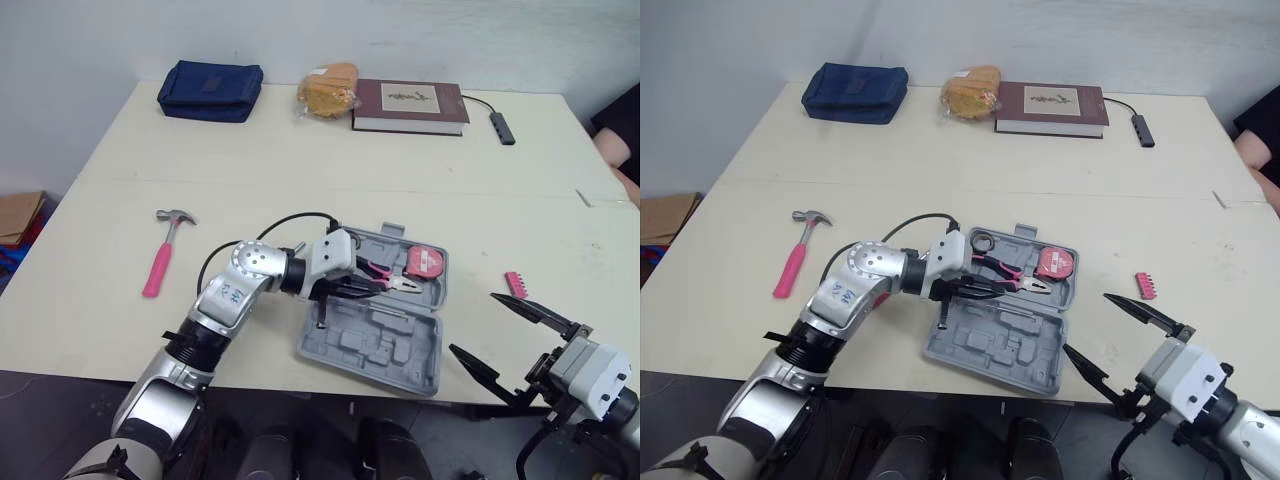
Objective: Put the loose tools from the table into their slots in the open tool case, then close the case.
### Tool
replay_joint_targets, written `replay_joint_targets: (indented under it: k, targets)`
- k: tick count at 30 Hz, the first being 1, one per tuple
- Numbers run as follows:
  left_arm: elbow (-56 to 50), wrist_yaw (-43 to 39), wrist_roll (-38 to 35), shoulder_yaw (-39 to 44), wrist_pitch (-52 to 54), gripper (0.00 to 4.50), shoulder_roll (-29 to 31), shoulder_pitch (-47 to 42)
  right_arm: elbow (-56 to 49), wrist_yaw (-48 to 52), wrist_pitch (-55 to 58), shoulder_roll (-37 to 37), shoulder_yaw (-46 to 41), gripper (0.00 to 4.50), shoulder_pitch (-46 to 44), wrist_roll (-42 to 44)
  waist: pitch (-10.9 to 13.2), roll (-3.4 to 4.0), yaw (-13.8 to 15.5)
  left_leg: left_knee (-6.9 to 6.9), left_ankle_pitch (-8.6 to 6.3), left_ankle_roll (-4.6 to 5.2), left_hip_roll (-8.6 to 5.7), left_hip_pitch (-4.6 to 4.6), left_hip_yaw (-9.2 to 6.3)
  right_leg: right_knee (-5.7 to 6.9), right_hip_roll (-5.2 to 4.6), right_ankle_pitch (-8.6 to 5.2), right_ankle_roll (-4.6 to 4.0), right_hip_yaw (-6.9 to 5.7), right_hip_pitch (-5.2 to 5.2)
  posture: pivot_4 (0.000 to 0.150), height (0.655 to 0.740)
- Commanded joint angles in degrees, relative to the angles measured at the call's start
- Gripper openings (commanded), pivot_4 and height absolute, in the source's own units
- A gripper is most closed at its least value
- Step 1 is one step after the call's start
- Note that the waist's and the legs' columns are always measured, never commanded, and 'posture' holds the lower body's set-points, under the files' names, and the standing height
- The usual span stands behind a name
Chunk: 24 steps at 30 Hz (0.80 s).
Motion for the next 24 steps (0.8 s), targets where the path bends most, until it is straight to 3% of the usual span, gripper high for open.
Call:
replay_joint_targets:
  k: [1, 24]
  targets:
    - [0.83, 1.97, 0.92, 0.31, -0.89, 0.04, -1.18, 0.30, -2.69, -0.63, -1.06, 0.50, -1.51, 4.50, 0.70, 0.27, 0.00, 0.00, -0.06, 0.00, -0.01, 0.00, 0.00, 0.00, 0.00, 0.00, 0.00, 0.00, 0.00, 0.00, 0.00, 0.150, 0.7400]
    - [2.26, 1.28, 9.37, -6.26, 2.49, 0.04, 3.58, 2.96, -3.09, -0.21, -1.17, 0.90, -2.68, 4.50, 2.87, 0.78, -0.20, 0.00, -0.15, 0.00, -0.03, -0.02, 0.03, 0.10, 0.00, -0.02, -0.01, 0.00, -0.01, 0.04, 0.05, 0.150, 0.7400]
